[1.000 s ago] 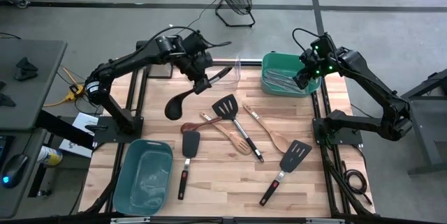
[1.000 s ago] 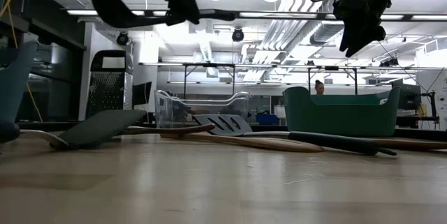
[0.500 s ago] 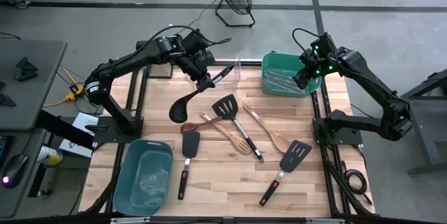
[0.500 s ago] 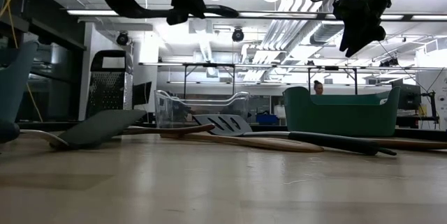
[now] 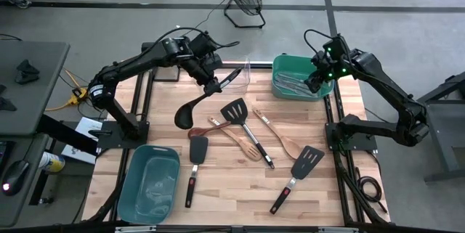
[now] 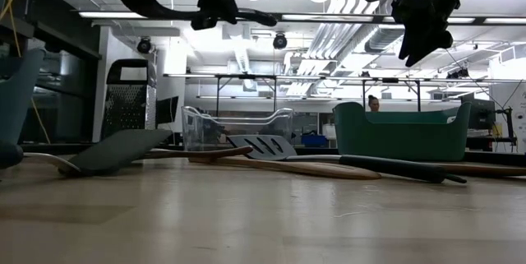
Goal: Pick & Place Kitchen Items
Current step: Put the black ladle into the blue bin
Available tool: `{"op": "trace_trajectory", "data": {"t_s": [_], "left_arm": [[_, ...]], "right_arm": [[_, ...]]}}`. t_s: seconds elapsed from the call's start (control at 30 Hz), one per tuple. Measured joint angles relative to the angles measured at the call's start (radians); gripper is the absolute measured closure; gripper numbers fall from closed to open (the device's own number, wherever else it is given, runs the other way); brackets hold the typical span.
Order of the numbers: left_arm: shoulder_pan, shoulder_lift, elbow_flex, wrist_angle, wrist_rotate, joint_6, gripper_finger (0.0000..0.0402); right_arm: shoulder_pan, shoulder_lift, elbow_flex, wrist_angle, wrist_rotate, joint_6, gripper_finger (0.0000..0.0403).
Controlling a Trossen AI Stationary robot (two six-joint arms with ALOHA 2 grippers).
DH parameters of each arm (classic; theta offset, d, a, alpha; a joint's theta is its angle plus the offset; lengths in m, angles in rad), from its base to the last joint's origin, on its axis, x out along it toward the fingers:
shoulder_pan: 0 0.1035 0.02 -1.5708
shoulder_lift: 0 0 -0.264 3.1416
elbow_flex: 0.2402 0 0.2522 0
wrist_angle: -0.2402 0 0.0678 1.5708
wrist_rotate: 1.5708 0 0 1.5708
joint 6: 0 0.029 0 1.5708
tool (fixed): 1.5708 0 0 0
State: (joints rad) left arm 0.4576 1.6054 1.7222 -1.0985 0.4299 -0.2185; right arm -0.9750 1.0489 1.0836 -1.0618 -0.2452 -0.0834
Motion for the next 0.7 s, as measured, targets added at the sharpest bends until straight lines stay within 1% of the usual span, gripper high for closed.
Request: {"op": "trace_trajectory", "data": {"t_s": [0.13,0.3,0.53,0.7], "left_arm": [[-0.007,0.000,0.000,-0.032,-0.031,-0.011,0.0358],[-0.029,-0.004,0.000,-0.105,-0.111,-0.039,0.0358],[-0.116,-0.005,0.000,-0.209,-0.235,-0.116,0.0358],[-0.175,-0.026,-0.001,-0.259,-0.313,-0.204,0.0358]], "right_arm": [[0.000,0.000,0.000,0.000,0.001,0.000,0.0195],[0.000,0.000,0.000,0.000,0.002,0.001,0.0195],[0.000,0.000,0.000,0.000,0.005,0.004,0.0195],[0.000,0.000,0.000,0.000,0.003,0.004,0.0195]]}}
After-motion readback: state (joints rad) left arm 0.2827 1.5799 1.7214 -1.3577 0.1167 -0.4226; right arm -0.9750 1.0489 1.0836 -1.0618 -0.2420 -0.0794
